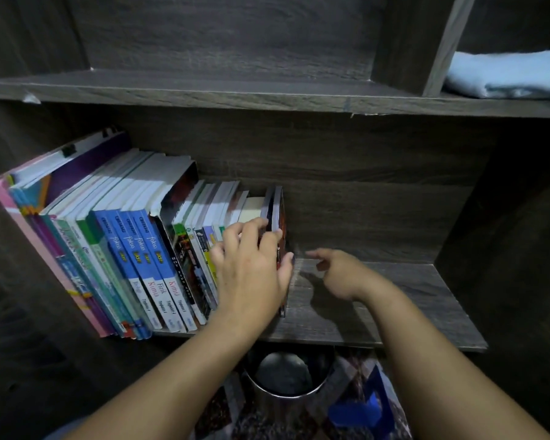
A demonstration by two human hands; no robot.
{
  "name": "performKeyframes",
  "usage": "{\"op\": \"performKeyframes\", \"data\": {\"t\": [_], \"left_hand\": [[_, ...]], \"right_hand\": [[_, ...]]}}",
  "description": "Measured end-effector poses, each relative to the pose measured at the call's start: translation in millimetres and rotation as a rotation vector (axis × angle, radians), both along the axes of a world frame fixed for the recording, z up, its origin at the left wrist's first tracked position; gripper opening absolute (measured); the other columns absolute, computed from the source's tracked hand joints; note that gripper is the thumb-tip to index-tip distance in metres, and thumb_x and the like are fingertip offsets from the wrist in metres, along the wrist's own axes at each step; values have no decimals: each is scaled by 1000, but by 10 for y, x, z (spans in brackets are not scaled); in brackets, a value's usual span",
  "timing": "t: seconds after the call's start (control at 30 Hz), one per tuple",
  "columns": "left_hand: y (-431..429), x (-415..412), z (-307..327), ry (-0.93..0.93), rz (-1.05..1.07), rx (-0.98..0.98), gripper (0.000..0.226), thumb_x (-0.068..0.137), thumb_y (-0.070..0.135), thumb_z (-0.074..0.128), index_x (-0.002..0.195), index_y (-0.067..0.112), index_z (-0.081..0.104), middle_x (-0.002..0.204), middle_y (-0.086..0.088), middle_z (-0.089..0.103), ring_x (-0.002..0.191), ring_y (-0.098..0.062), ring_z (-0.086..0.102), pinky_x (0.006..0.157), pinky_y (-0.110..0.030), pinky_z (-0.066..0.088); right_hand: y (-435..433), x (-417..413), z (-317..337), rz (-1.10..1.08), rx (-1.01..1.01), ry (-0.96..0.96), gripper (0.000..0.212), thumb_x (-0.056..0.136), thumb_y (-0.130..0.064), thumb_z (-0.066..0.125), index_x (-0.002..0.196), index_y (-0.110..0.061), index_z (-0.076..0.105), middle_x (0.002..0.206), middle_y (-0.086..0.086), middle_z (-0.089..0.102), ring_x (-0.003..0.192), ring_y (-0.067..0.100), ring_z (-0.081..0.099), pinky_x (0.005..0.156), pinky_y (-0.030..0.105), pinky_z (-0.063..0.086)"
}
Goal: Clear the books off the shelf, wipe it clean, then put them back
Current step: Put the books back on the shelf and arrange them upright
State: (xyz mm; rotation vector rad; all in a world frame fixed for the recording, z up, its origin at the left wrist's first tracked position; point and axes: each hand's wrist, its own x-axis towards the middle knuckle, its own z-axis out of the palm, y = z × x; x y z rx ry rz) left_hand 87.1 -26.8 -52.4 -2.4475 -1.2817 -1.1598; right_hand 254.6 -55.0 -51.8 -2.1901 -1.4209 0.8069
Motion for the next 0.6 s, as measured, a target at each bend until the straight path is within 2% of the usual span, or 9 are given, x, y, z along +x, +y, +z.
{"op": "performKeyframes", "data": {"t": [0.13, 0.2, 0.27, 0.33, 0.37, 0.43, 0.47, 0.53, 0.6], "left_hand": [[-149, 52, 60, -56, -58, -33, 26, 70, 17, 78, 85, 9, 59, 105, -10, 55, 92, -27, 52, 71, -37, 45], [-262, 85, 95, -85, -113, -139, 27, 71, 7, 75, 88, 8, 54, 105, -10, 49, 77, -24, 55, 59, -33, 46], [-340, 113, 114, -48, -62, -265, 34, 78, 6, 68, 101, 12, 43, 105, -6, 42, 70, -20, 51, 55, -31, 42], [-352, 125, 87, 33, 24, -297, 53, 87, 12, 62, 123, 18, 24, 108, -5, 39, 75, -21, 56, 57, -32, 45], [-340, 117, 74, 82, 46, -308, 69, 90, 16, 59, 135, 21, 8, 111, -5, 39, 80, -22, 58, 59, -33, 46], [-300, 81, 81, 172, 61, -333, 94, 94, 22, 54, 143, 27, -25, 109, -5, 44, 81, -24, 61, 59, -33, 43], [-268, 54, 101, 201, 69, -322, 95, 96, 24, 51, 143, 26, -32, 106, -5, 49, 79, -23, 61, 59, -32, 41], [-176, -30, 177, 240, 85, -323, 85, 100, 32, 45, 147, 24, -26, 96, -3, 58, 71, -20, 58, 57, -31, 43], [-84, -170, 346, 290, 55, -361, 73, 101, 40, 41, 152, 27, -9, 82, 3, 55, 63, -12, 51, 53, -28, 44]], "right_hand": [[-46, 108, 166, -69, 49, -8, 61, 87, 1, 52, 140, -29, 47, 137, 3, 53, 121, 20, 52, 104, 36, 42], [-58, 94, 183, -66, 77, 8, 61, 87, 3, 52, 140, -29, 48, 136, 1, 53, 122, 18, 51, 104, 33, 41], [-62, 48, 171, -44, 115, 18, 61, 87, 4, 50, 139, -28, 47, 137, 1, 53, 124, 16, 50, 104, 31, 40], [-58, -5, 147, -10, 158, 41, 64, 88, 6, 47, 141, -29, 44, 139, -1, 51, 127, 14, 48, 106, 30, 39], [-55, -33, 134, 16, 171, 61, 65, 88, 6, 46, 143, -30, 43, 140, -2, 50, 128, 13, 47, 105, 28, 38], [-43, -94, 130, 76, 187, 88, 64, 90, 4, 47, 144, -31, 41, 140, -6, 50, 128, 10, 46, 102, 22, 35], [-32, -121, 129, 99, 197, 90, 64, 90, 4, 47, 144, -31, 41, 139, -6, 50, 128, 9, 45, 101, 21, 34], [-3, -175, 136, 113, 220, 100, 64, 89, 5, 46, 143, -30, 43, 139, -3, 51, 127, 9, 46, 100, 20, 36], [24, -219, 143, 98, 271, 109, 58, 90, 2, 45, 140, -27, 46, 135, -2, 55, 119, 8, 51, 91, 15, 39]]}}
